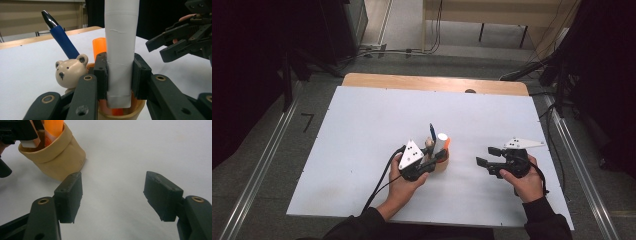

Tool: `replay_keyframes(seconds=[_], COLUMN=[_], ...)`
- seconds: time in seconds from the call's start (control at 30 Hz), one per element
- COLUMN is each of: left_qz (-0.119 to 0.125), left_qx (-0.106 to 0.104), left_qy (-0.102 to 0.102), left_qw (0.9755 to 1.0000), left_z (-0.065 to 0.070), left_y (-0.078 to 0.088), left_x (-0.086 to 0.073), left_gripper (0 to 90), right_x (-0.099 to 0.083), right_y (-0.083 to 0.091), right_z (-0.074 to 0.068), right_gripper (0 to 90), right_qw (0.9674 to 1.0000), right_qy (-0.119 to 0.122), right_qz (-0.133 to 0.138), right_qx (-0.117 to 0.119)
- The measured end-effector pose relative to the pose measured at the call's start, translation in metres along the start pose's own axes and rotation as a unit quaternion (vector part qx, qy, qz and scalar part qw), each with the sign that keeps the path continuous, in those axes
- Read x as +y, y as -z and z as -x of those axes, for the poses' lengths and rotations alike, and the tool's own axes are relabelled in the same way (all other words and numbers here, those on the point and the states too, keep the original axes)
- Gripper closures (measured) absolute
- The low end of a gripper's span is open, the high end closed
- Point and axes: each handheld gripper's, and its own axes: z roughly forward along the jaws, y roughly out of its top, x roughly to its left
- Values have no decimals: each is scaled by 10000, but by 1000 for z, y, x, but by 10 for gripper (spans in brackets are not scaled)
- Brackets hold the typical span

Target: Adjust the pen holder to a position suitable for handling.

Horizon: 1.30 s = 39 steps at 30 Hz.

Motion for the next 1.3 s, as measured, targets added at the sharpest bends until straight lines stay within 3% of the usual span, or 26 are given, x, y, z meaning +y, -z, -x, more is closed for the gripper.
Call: replay_keyframes(seconds=[0.1, 0.37, 0.5, 0.9, 1.3], left_qz=[15, 91, 112, 12, -169], left_qx=[-8, -55, -88, -307, -226], left_qy=[-59, -268, -268, -38, 87], left_qw=[10000, 9996, 9995, 9995, 9996], left_z=[2, 11, 13, 16, 11], left_y=[0, 3, 5, 12, 25], left_x=[-1, 2, 4, 10, 17], left_gripper=[618, 588, 571, 497, 388], right_x=[0, 0, 0, 0, 0], right_y=[0, 0, 0, 1, 2], right_z=[0, 0, 0, 0, 1], right_gripper=[297, 297, 295, 292, 291], right_qw=[10000, 10000, 10000, 10000, 10000], right_qy=[1, 7, 11, -8, -26], right_qz=[13, 15, 6, 36, 56], right_qx=[-2, 5, 5, -7, -11])
